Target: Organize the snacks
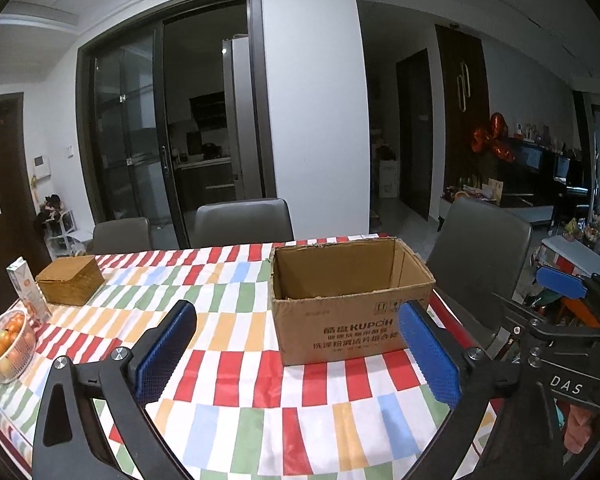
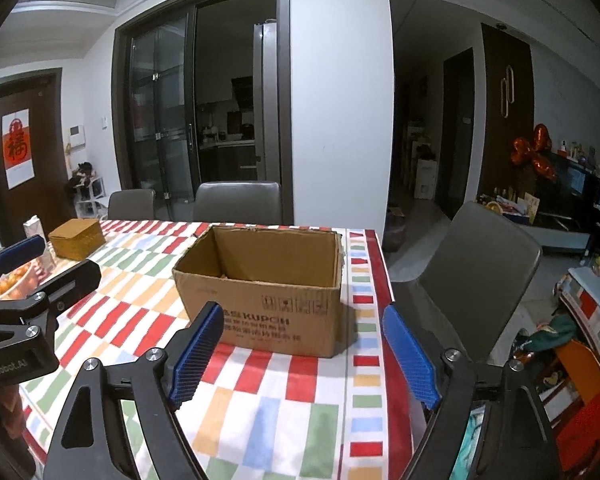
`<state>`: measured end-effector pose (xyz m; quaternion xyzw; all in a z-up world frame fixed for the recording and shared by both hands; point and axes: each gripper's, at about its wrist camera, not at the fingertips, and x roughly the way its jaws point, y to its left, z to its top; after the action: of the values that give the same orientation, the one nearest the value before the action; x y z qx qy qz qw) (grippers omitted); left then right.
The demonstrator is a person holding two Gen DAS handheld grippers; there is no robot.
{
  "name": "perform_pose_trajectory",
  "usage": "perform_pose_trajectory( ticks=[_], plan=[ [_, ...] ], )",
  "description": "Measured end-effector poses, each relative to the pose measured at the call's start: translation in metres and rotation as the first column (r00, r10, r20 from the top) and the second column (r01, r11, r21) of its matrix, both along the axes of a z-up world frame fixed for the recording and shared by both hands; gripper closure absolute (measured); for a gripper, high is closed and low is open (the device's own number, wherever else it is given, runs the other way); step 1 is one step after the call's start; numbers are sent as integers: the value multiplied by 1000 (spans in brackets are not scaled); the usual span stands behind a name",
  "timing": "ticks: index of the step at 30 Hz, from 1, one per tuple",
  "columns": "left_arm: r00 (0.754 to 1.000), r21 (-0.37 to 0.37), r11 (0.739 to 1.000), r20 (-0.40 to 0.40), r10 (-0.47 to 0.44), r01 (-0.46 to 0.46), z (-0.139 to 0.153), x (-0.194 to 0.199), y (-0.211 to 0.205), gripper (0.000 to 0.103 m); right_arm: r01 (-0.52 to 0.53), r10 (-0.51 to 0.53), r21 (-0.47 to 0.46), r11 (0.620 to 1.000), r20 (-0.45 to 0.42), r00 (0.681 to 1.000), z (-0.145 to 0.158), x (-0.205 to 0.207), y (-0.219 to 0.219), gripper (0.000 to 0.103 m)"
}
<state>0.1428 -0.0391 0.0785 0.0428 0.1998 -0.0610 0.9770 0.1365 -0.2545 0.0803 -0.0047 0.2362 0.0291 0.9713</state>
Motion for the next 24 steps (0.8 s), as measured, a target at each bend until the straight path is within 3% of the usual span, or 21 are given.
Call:
perform_pose_trajectory(
  ticks=[12,24],
  plan=[
    [999,-4,1000,38,-18,19,1,-30,2,0,14,-13,-29,999,47,999,4,-33,1,17],
    [999,3,1000,36,-2,2,1,-38,1,0,16,-13,-37,999,66,998,7,-39,3,16]
  ],
)
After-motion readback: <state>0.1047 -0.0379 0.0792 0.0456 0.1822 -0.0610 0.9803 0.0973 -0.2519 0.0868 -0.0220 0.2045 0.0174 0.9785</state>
